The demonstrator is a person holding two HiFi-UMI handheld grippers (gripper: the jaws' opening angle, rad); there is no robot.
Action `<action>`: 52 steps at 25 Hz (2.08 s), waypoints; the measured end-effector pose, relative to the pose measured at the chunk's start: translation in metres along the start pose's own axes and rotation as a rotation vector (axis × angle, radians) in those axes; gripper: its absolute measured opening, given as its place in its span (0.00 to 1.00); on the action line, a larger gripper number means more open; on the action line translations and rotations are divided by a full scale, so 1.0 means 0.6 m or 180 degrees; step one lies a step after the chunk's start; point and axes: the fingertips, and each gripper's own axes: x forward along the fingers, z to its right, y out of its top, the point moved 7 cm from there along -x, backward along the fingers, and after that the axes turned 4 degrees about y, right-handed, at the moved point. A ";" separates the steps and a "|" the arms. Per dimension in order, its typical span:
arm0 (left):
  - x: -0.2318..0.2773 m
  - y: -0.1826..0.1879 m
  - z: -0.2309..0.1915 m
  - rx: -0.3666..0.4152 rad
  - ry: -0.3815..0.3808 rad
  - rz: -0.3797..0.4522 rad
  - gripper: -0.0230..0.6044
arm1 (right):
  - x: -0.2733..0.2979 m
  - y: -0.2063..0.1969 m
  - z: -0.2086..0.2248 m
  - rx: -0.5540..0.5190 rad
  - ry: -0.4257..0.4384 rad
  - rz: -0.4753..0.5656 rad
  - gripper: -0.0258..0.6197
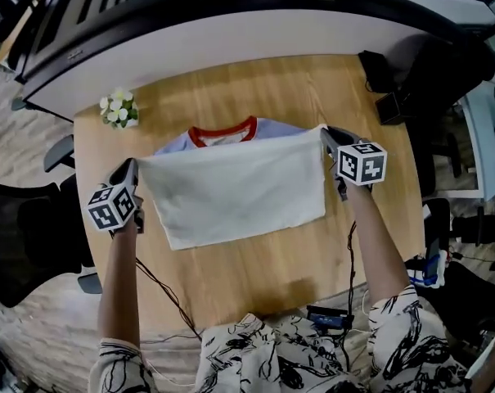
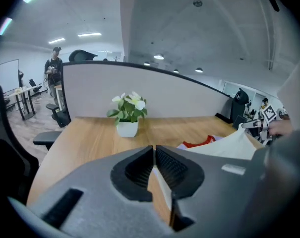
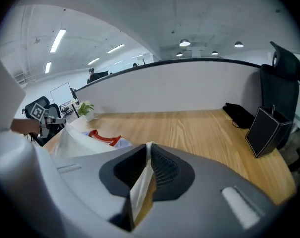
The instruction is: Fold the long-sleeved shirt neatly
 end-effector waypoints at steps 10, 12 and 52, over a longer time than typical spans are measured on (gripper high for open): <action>0.127 -0.034 -0.031 0.0241 0.0000 -0.0399 0.09 | 0.117 -0.028 0.050 -0.0002 -0.0074 -0.0394 0.14; 0.133 -0.039 -0.037 0.0303 -0.0011 -0.0434 0.12 | 0.125 -0.032 0.057 0.0028 0.0004 -0.0466 0.19; 0.201 -0.013 -0.059 0.1042 -0.0828 -0.1206 0.08 | 0.213 -0.009 0.018 -0.1831 0.0421 -0.1204 0.27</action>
